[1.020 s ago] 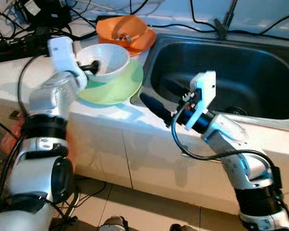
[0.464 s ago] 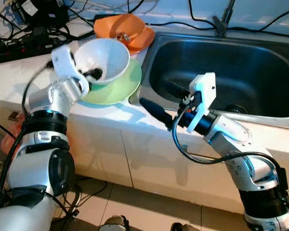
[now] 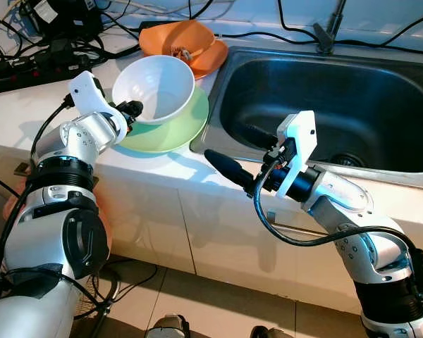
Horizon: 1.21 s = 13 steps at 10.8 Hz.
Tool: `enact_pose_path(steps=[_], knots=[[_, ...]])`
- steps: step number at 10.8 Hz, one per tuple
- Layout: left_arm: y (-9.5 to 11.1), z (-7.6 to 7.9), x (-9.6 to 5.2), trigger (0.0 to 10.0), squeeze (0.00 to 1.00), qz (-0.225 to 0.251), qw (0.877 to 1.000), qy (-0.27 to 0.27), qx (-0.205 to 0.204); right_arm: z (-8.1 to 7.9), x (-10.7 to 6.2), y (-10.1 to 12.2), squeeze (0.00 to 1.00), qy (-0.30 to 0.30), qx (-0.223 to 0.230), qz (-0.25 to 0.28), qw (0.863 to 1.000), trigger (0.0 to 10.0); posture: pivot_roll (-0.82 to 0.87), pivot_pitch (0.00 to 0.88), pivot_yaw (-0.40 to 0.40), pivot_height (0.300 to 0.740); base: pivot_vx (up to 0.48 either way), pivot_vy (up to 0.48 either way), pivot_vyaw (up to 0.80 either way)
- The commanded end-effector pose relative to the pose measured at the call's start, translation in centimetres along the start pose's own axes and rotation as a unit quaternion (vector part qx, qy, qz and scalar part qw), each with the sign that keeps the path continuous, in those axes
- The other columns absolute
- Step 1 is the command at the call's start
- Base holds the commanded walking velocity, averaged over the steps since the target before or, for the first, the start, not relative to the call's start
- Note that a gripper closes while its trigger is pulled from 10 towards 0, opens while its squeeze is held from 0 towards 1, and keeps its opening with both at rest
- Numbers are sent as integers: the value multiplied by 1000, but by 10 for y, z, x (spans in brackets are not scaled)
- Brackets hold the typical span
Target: Kitchen organization
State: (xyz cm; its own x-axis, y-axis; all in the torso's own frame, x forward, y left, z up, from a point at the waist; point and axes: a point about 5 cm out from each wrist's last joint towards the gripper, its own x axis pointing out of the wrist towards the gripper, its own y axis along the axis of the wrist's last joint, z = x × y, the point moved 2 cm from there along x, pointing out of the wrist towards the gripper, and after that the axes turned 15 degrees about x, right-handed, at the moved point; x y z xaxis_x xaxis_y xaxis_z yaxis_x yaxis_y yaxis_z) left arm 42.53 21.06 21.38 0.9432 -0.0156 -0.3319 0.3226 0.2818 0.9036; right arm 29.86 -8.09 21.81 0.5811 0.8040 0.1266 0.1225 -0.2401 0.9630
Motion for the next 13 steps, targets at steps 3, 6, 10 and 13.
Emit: enact_pose_path(steps=[3,6,10,13], knots=[[-5,-5,1,0,0,-15,1000,7,-1,-8,0,1,0,21,-2,-4,1000,10000,95,111,90,740,0,0,0],[-4,-4,2,0,0,-7,1000,6,1,-4,0,2,0,6,-11,-4,1000,10000,95,111,87,740,0,0,0],[10,-2,0,0,0,56,998,12,30,8,0,-1,0,-34,-20,-15,999,10000,94,111,83,740,0,0,0],[14,5,-1,0,0,83,996,-7,25,10,1,-1,0,-37,-22,-17,999,10000,93,110,75,740,0,0,0]])
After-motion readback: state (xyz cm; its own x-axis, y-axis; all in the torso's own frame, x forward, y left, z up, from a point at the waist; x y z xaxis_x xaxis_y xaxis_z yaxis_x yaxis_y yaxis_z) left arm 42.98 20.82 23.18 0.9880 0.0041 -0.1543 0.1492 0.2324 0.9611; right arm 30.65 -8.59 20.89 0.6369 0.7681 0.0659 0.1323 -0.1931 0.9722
